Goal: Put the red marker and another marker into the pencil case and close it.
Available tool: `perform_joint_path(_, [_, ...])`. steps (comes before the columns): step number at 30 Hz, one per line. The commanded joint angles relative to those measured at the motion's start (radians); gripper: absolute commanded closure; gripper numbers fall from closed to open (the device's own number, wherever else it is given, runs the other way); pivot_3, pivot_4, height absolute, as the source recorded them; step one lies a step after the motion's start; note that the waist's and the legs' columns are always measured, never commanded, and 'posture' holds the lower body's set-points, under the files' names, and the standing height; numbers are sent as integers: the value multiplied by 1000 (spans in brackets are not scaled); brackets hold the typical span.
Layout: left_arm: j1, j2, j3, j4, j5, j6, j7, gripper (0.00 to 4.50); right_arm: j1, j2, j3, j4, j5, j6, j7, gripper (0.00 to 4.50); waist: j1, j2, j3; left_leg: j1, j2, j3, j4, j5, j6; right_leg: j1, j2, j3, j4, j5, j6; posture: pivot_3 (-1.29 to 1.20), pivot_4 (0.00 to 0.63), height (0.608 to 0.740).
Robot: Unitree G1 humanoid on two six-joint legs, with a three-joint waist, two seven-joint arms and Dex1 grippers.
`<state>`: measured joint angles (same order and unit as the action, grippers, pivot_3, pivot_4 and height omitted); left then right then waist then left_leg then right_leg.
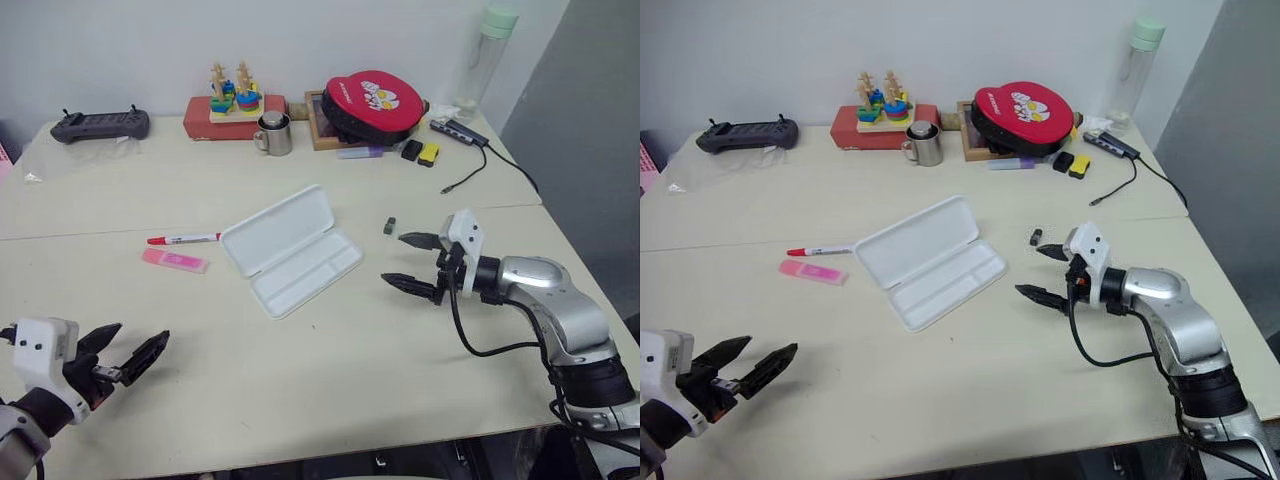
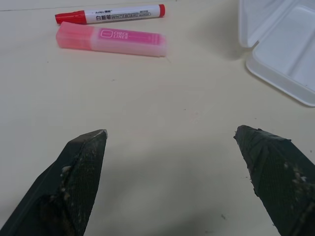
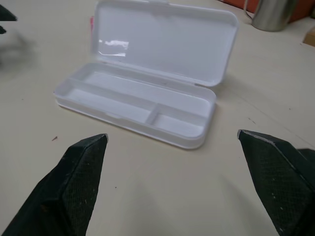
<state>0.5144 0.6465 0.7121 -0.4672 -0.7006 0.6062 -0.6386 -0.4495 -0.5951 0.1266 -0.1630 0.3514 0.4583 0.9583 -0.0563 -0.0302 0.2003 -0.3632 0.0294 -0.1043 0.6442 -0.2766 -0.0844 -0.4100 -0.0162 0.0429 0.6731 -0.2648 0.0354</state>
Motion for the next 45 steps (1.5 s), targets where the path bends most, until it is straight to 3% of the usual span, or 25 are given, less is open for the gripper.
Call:
perform_joint_path(1, [-15, 26, 12, -28, -1, 0, -10, 0, -105, -14, 91, 52, -55, -139, 150, 50, -2, 0, 0, 0, 0, 0, 0, 0, 0, 0, 0, 0, 0, 0, 0, 0, 150, 740])
perform_joint_path(13, [-5, 28, 21, -33, 13, -12, -23, 0, -409, 159, 283, 629, -288, -627, 342, 50, -2, 1, 0, 0, 0, -1, -1, 0, 0, 0, 0, -1, 1, 3, -4, 0, 150, 740])
perform_joint_path(22, [35, -5, 31, -56, 19, -26, -19, 0, -480, 215, 303, 808, -352, -732, 405, 50, 0, 1, 1, 0, 0, -1, -1, 0, 0, 0, 0, -1, 1, 3, -4, 0, 150, 740])
perform_joint_path(35, [58, -43, 23, -75, 28, -38, -3, 0, -604, 274, 324, 1104, -499, -829, 352, 50, -2, 1, 1, 0, 0, -1, 0, 0, 0, -1, 0, -1, 2, 3, -4, 0, 150, 740])
perform_joint_path(38, [58, -45, 19, -75, 27, -39, 1, 0, -609, 282, 323, 1111, -508, -830, 367, 505, -2, 1, 1, 1, 0, -1, 0, 0, 0, 0, 0, -1, 3, 3, -5, 0, 150, 740])
perform_joint_path(45, [50, -47, 8, -70, 36, -42, 6, 0, -602, 292, 307, 1063, -482, -770, 420, 2283, -2, 1, 1, 1, 0, -1, 0, 0, 0, 0, 0, -1, 4, 3, -5, 0, 150, 740])
